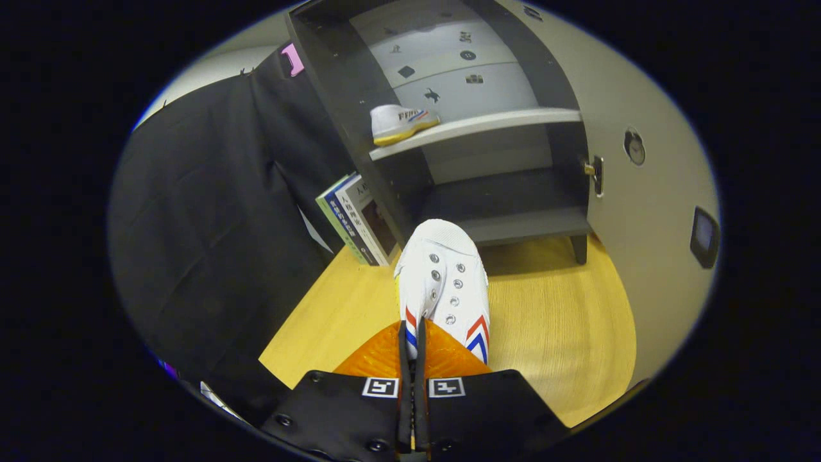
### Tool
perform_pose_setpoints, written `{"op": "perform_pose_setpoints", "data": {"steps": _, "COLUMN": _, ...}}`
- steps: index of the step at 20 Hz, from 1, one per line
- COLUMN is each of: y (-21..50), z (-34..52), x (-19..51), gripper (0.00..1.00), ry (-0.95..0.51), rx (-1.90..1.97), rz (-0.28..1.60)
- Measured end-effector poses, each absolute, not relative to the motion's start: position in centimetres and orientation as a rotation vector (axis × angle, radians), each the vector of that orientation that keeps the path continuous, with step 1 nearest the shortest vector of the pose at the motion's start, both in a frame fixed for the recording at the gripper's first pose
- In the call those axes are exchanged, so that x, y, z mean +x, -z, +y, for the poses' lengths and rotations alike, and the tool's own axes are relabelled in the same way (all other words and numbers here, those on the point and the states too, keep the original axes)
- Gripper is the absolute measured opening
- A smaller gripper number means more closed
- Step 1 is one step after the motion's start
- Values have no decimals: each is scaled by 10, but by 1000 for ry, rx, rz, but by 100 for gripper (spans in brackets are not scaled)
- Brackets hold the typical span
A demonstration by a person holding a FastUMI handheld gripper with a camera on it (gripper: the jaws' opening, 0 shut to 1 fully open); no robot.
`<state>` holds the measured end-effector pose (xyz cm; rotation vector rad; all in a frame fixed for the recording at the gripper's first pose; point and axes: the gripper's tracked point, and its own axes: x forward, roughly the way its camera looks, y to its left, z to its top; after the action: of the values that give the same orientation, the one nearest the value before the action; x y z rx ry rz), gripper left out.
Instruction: Open the shoe cabinet door, grab the shoes and put them into the shoe cabinet, then close the shoe cabinet door.
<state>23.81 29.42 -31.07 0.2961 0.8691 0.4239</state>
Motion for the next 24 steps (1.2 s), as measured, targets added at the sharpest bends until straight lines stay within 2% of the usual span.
{"op": "perform_pose_setpoints", "data": {"steps": 14, "y": 200, "z": 282, "x": 412, "gripper": 3, "ry": -336, "rx": 270, "rz": 574}}
{"op": "perform_pose_setpoints", "data": {"steps": 24, "y": 196, "z": 270, "x": 534, "gripper": 3, "ry": -234, "rx": 197, "rz": 511}}
